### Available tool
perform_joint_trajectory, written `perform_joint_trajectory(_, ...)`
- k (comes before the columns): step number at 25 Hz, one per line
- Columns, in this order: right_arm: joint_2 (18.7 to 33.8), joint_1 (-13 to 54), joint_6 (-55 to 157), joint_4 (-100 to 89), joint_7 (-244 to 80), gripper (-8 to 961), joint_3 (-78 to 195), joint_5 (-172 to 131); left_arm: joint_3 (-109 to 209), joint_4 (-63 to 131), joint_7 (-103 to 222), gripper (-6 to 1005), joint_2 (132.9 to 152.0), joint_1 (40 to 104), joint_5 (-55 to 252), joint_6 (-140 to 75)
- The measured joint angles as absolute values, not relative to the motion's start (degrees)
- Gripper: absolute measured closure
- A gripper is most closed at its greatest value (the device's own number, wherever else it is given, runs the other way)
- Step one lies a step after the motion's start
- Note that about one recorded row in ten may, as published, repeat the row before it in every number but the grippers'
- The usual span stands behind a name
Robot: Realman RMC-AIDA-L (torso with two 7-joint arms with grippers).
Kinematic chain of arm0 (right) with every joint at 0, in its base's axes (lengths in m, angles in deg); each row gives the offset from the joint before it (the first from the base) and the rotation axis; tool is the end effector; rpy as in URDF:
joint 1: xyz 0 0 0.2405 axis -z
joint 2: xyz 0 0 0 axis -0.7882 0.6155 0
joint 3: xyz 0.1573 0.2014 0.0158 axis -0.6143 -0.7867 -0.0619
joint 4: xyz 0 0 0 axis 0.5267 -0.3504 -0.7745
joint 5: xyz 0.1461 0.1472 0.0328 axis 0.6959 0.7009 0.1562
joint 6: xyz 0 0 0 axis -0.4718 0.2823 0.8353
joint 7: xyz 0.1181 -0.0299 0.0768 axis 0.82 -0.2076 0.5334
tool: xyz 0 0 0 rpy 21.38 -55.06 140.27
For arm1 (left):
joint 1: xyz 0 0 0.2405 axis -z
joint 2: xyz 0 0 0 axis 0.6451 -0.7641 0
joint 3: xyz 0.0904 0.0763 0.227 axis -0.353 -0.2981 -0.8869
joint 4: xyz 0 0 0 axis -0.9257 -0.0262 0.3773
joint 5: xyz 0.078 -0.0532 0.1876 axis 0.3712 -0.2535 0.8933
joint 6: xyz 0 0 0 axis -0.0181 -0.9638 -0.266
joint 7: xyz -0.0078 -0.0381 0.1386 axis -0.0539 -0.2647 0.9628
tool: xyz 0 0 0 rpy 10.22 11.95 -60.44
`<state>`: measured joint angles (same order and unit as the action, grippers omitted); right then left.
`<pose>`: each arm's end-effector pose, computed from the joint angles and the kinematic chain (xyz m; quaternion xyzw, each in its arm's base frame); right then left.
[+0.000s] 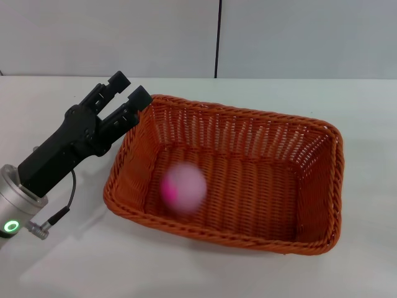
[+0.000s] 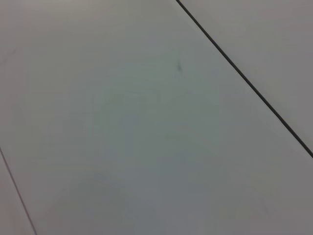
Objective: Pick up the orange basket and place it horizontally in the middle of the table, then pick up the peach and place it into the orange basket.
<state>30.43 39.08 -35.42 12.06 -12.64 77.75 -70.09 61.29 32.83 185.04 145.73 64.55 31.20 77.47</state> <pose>0.3502 0.2582 0.1017 -0.6171 0.3098 0.5808 0.4311 -0.2717 0.2591 -0.0217 -0.7595 -0.2787 -0.5502 0.2067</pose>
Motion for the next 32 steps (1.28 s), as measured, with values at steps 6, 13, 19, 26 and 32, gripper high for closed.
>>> perform_joint_trajectory(6, 30.54, 39.0, -35.2, 12.1, -12.7, 365, 77.8, -70.1, 62.1, 33.0, 185.2, 140, 145.69, 63.9, 30.7, 78.0)
perform_joint_trajectory(13, 30.75, 39.2, -35.2, 12.1, -12.7, 365, 77.1, -69.8, 69.7, 32.8, 191.0, 140, 145.72, 60.7, 30.4, 79.7)
perform_joint_trajectory(19, 30.91, 39.3, -34.8, 11.6, -12.8, 365, 75.4, -69.6, 83.1, 28.7, 201.8, 140, 146.07, 55.4, 30.4, 81.5)
perform_joint_trajectory(26, 31.04, 38.9, -34.0, 10.4, -13.2, 365, 73.0, -69.6, 91.4, 25.8, 206.7, 140, 146.13, 51.9, 30.4, 81.5)
perform_joint_trajectory(32, 31.20, 38.4, -33.4, 9.8, -13.5, 365, 71.5, -69.6, 91.5, 25.8, 206.8, 140, 146.17, 52.0, 30.4, 80.9)
